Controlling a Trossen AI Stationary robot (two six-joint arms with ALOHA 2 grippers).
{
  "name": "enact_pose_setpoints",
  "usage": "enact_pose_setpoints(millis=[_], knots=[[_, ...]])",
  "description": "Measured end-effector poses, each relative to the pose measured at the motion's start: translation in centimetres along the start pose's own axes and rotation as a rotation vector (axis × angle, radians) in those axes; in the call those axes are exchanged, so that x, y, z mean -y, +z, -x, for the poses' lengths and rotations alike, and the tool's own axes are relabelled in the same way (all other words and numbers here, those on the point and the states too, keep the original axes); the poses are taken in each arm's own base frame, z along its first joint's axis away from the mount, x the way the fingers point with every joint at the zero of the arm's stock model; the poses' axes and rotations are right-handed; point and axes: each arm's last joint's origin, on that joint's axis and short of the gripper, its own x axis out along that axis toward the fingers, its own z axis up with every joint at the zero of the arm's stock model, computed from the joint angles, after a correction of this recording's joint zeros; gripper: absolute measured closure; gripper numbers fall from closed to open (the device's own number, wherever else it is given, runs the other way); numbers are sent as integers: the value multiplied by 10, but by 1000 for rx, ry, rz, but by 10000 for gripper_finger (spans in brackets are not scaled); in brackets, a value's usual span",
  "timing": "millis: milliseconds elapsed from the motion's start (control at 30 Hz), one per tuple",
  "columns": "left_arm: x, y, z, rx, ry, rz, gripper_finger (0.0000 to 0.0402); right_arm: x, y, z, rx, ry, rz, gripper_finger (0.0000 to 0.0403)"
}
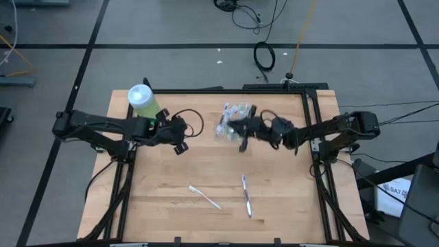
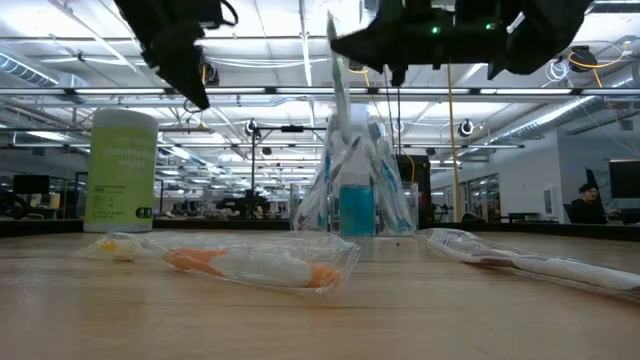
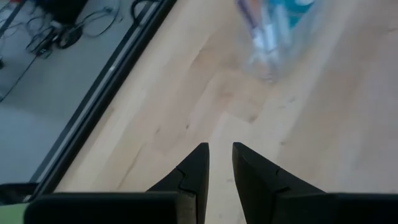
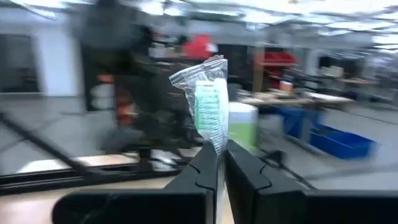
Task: Pick & Place toothbrushing station
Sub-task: Put the green toothbrush into the transparent organizer
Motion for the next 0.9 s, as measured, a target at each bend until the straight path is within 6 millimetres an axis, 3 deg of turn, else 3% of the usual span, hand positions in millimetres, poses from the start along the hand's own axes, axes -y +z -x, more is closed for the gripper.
enact_pose_setpoints(millis=[167,333,700,900], knots=[[1,-5,27,78,-99,14,323,26,13,8,-84,-107,59,395],[3,-6,55,221,-194,57,323,38,28,23,-161,-144,103,395],[13,-10,67,275,-224,78,323,68,-16,64,-109,-330,76,395],[17,-10,67,269,-235,106,323,71,-31,78,-137,-343,36,395]])
